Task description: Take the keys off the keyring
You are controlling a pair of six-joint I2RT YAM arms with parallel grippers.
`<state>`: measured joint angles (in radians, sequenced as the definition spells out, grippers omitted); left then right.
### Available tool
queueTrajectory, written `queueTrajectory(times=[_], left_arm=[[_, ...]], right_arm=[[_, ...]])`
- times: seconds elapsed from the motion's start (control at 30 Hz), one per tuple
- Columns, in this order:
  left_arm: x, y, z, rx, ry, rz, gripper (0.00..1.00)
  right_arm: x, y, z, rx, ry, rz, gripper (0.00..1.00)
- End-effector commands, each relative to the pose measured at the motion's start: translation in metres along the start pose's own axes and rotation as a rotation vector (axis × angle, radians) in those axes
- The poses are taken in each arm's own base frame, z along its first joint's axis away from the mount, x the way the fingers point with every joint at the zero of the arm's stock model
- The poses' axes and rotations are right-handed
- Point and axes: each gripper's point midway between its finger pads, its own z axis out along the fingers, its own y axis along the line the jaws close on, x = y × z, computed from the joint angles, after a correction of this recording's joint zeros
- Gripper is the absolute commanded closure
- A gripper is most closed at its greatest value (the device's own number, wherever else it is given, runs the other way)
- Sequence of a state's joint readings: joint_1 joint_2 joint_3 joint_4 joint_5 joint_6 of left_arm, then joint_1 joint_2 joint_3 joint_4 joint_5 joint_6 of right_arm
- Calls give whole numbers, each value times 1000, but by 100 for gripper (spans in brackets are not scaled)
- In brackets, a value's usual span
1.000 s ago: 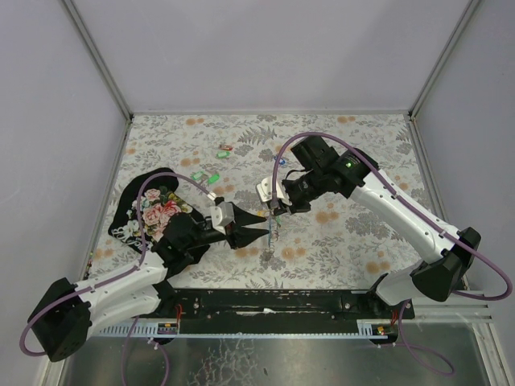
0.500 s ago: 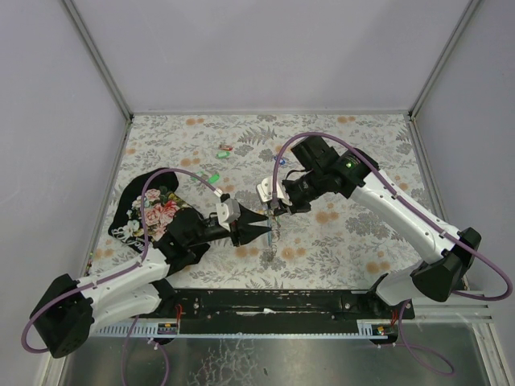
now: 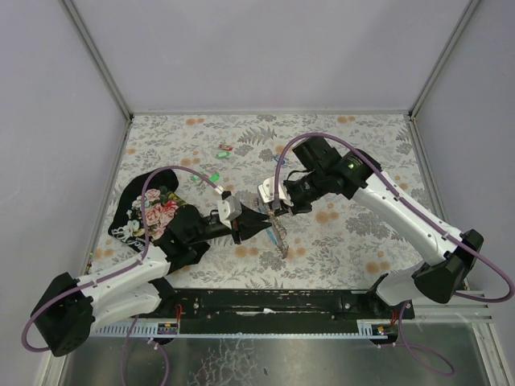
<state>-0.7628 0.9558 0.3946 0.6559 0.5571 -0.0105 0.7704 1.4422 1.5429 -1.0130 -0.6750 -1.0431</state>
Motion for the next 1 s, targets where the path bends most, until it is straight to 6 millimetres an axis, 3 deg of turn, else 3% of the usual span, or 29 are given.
queueTrajectory(times=[0.0, 0.3, 0.97], left_arm=[[-19, 7, 3, -28, -40, 16, 78], [-20, 7, -3, -52, -67, 2, 81], [-21, 3, 3, -15, -55, -9, 83]], right_arm=[[-13, 4, -8, 11, -50, -31, 100], [-13, 1, -8, 18, -47, -28, 100], [-13, -1, -5, 16, -52, -20, 100]])
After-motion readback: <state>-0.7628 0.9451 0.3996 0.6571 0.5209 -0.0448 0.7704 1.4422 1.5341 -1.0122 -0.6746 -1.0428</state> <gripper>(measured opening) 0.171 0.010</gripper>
